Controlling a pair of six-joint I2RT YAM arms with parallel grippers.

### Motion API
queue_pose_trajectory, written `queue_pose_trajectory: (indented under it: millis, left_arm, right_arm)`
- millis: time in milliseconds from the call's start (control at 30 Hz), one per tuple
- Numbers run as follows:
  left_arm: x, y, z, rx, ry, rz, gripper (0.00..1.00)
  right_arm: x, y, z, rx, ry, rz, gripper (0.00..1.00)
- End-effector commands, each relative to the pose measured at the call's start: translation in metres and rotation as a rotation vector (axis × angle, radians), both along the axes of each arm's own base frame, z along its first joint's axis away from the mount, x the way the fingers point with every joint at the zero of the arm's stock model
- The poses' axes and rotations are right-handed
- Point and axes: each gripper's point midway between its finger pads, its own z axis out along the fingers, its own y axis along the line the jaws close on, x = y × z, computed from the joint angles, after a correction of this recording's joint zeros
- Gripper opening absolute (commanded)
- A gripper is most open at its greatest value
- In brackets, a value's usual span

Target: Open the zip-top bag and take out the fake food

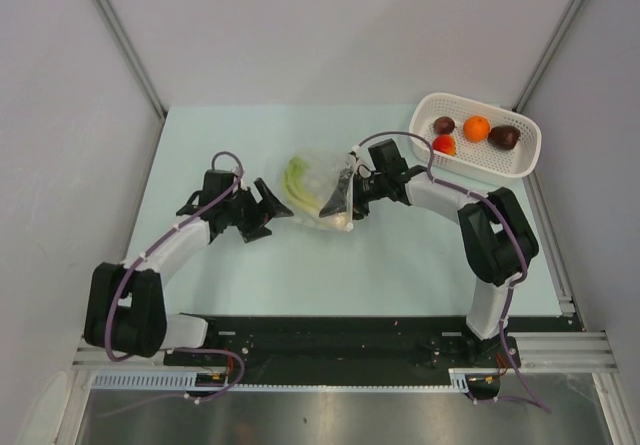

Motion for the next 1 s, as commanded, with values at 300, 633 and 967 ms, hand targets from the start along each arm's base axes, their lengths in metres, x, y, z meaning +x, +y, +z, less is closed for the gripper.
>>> queue_pose_trajectory:
  millis: [300, 633, 967]
  left_arm:
    - [0.062, -0.011, -0.003, -0.169, -0.048, 0.077, 0.76]
    - [0.078, 0.001, -0.004, -0.061, -0.123, 0.052, 0.0]
    - [0.087, 0.037, -0.001, 0.261, -0.246, -0.113, 0.0]
  right_arm:
    - [0.003, 0.017, 0.042, 0.119, -0.041, 0.021, 0.1]
    - [0.009, 0.009, 0.037, 0.124, -0.01, 0.01, 0.05]
    - [0.012, -0.029, 0.004, -0.022, -0.097, 0.029, 0.03]
